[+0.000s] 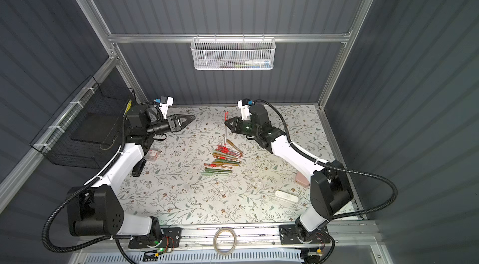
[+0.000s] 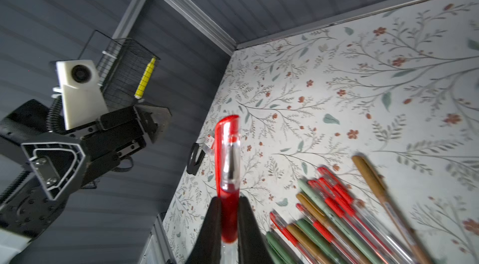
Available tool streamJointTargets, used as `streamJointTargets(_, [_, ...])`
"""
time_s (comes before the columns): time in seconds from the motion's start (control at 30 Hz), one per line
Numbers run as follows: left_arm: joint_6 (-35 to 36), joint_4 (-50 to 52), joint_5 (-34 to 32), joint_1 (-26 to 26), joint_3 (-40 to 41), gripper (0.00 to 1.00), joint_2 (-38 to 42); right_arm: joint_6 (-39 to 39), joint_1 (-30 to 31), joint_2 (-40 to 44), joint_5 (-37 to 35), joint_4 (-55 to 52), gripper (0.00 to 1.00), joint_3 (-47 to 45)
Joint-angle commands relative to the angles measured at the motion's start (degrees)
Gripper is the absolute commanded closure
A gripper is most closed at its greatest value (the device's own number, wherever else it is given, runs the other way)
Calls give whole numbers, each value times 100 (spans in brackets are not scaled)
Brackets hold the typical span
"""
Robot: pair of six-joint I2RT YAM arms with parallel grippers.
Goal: Remove pen caps from pens
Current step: Pick up the pen from the center of the table, then open the pen cap on the pen.
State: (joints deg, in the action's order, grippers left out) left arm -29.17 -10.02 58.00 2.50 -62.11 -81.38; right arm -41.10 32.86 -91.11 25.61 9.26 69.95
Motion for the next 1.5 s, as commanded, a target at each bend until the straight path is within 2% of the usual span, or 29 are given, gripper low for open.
streamJointTargets(0.0, [16,-326,328,138,92,0,79,-55,276,237,478,1216,88,-165])
streamJointTargets(0.2, [21,-343,608,453,-93,4,-3,126,475,134,786,1464,90,-178])
streamJointTargets(0.43, [12,-333,660,543,-85,11,36,497,663,-43,778,967,90,27])
streamJointTargets(0.63, [209,-98,636,636,-137,24,-16,661,835,-219,768,720,91,246])
streamJointTargets(0.93, [313,102,570,795,-141,43,-6,905,900,-357,287,289,93,489])
streamJointTargets(1.07, [281,152,525,796,-220,56,-36,953,914,-401,169,122,94,619])
streamJointTargets(1.2, [176,20,490,799,-198,60,-33,1118,961,-446,120,2,94,691])
streamJointTargets(1.47, [85,-19,424,800,-258,76,-53,1266,1020,-569,15,-211,94,837])
